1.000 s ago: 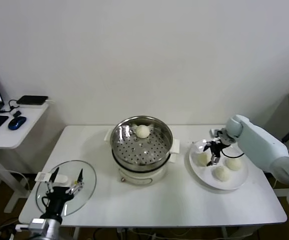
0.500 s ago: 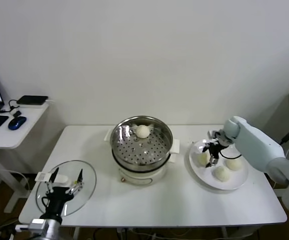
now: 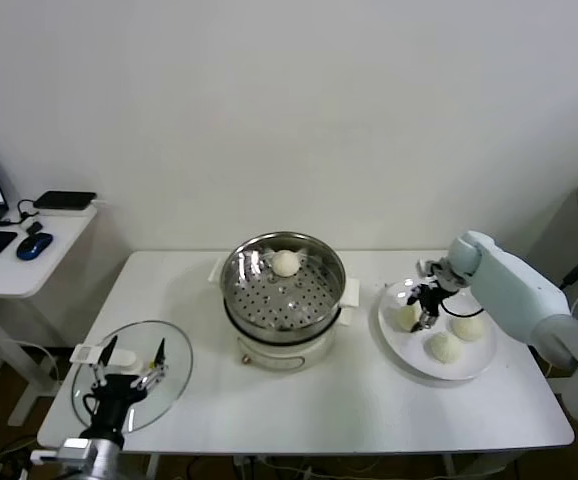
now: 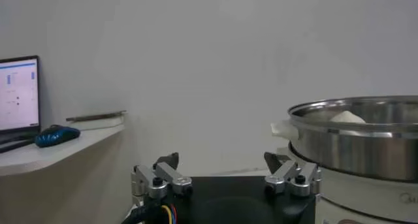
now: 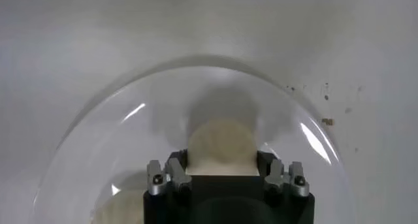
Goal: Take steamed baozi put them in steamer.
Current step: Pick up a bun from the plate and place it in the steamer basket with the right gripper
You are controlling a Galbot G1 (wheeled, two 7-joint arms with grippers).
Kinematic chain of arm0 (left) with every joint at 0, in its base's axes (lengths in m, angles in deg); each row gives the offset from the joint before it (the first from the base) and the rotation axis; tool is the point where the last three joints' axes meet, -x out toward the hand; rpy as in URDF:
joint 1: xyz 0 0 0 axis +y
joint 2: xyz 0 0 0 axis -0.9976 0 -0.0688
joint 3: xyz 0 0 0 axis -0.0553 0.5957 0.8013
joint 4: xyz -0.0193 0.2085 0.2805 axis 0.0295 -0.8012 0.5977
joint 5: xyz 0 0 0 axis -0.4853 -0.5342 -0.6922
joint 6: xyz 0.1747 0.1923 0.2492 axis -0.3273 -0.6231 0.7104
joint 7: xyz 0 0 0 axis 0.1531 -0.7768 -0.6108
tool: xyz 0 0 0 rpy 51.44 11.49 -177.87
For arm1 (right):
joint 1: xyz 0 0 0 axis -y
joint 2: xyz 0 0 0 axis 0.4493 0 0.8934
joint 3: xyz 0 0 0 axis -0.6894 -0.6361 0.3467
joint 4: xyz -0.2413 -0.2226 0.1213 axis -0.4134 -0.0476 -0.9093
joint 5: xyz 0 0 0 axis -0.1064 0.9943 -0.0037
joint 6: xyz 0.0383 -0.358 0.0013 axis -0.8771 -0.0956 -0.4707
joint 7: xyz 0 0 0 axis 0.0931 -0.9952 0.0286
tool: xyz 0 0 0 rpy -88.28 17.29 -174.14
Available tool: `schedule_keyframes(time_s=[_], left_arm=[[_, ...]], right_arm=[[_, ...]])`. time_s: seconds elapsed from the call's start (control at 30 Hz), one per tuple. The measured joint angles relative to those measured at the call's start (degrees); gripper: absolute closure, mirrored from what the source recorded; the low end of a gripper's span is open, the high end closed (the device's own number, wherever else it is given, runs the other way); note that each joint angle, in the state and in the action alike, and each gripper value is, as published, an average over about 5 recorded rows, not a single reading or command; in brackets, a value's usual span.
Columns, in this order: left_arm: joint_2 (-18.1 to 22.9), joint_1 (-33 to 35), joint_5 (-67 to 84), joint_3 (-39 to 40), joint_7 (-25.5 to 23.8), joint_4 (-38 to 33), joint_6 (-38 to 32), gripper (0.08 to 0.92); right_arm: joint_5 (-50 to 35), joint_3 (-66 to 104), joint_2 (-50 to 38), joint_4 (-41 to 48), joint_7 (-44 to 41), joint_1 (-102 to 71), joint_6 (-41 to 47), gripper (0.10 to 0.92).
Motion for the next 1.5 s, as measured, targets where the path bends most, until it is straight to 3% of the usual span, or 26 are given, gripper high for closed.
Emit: schedule_keyframes(time_s=[0.43,0.93,1.23,1.5], left_arm=[[0.07,-0.12,0.06,-0.14,0.02,-0.16,-0.07,0.177],[0.13,-0.14,-0.19,0.46,0.01,-1.19,0.16,0.177],[-0.27,0.17,-0.69,0.98,0.01,-2.18,0.32,0.177],[-0.7,0.49,-0.98,0.75,0.04,-2.78,0.26,0.177]], right_arm=[[-5.77,-6.26,-3.01,-5.38,-0.68,5.61,1.94,0.364],[-25.01,-24.14,-5.46,-17.33,-0.75,24.77,7.18,0.364],[-35.09,-31.51,-0.79,-20.32,-0.45,33.35,9.75,0.355],[-38.86,-32.73,8.06,-17.95,-0.16,34.64,10.98,0.355]])
